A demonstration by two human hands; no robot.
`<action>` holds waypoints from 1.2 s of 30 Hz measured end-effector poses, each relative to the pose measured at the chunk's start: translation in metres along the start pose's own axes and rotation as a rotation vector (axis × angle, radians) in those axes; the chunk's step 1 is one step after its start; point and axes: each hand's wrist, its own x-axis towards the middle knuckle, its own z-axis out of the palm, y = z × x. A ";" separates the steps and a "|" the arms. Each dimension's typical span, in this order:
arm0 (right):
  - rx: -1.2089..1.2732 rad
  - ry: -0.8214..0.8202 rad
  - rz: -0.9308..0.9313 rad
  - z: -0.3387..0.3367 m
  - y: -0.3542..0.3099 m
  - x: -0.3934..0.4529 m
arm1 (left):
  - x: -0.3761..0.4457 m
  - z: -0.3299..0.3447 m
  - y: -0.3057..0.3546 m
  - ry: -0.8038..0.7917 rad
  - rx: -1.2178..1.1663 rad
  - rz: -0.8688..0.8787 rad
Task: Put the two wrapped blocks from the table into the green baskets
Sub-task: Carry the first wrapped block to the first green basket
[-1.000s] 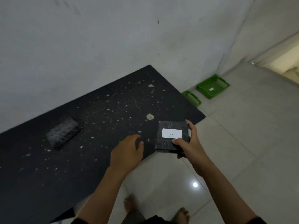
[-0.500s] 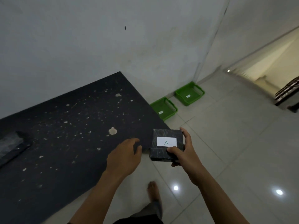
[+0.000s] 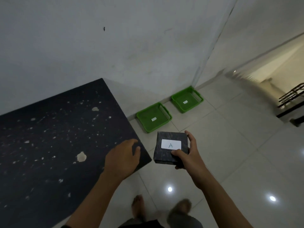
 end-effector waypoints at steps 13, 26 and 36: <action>-0.038 -0.176 0.017 -0.175 -0.025 0.135 | 0.075 0.079 0.178 0.096 0.003 -0.170; -0.193 -0.377 0.062 -0.203 -0.056 0.270 | 0.163 0.107 0.207 0.204 -0.120 -0.384; -0.229 -0.367 0.157 -0.183 -0.067 0.399 | 0.282 0.127 0.170 0.047 -0.160 -0.459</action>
